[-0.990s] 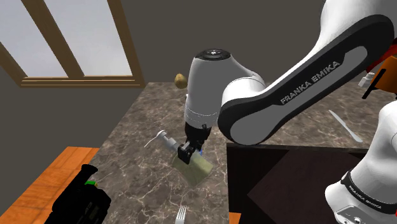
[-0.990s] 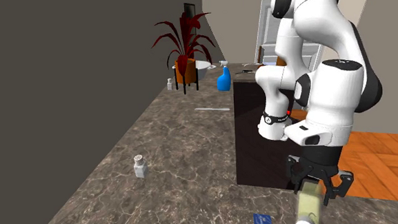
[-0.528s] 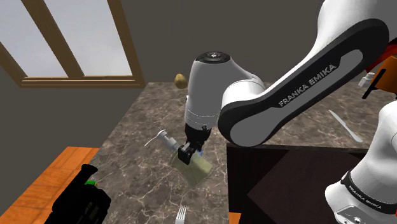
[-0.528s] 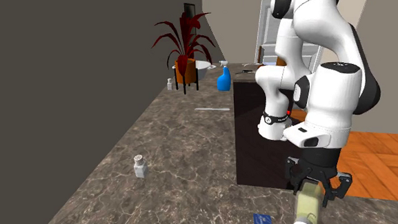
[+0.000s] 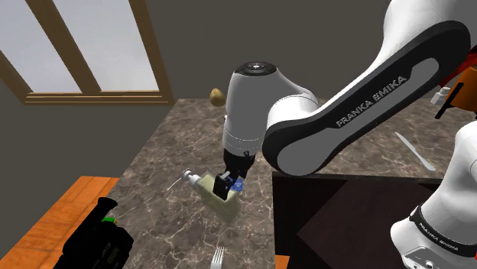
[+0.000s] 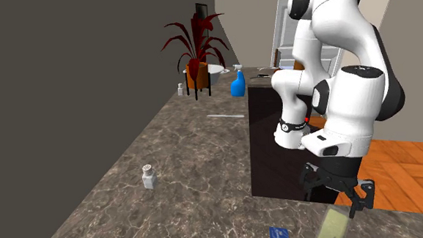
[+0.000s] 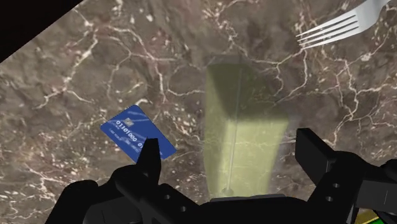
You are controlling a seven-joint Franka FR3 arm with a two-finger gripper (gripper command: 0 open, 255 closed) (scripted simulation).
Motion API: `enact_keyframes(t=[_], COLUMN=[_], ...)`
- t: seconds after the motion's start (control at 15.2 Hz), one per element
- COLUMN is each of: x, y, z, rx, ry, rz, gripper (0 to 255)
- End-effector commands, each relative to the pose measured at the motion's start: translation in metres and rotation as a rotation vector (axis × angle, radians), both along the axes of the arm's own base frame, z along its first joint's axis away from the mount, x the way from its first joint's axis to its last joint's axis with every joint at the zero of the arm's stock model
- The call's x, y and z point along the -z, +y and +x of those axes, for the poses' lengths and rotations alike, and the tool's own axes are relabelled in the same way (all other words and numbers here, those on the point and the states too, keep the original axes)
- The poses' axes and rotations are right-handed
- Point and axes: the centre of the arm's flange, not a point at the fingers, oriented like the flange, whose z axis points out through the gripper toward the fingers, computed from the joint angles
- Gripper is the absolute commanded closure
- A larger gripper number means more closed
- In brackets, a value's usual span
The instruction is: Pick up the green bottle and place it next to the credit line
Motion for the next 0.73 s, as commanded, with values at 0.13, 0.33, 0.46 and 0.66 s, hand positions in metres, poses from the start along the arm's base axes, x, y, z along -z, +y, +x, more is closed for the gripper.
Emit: enact_keyframes(t=[0.13, 0.33, 0.46, 0.66], x=[-0.042, -0.042, -0.042, -0.042], y=[-0.007, -0.007, -0.007, -0.007], z=[-0.007, -0.007, -0.007, -0.007], rx=[0.0, 0.0, 0.0, 0.0], ry=[0.001, 0.001, 0.001, 0.001], rz=[-0.001, -0.001, -0.001, -0.001], gripper=[0, 0, 0, 0])
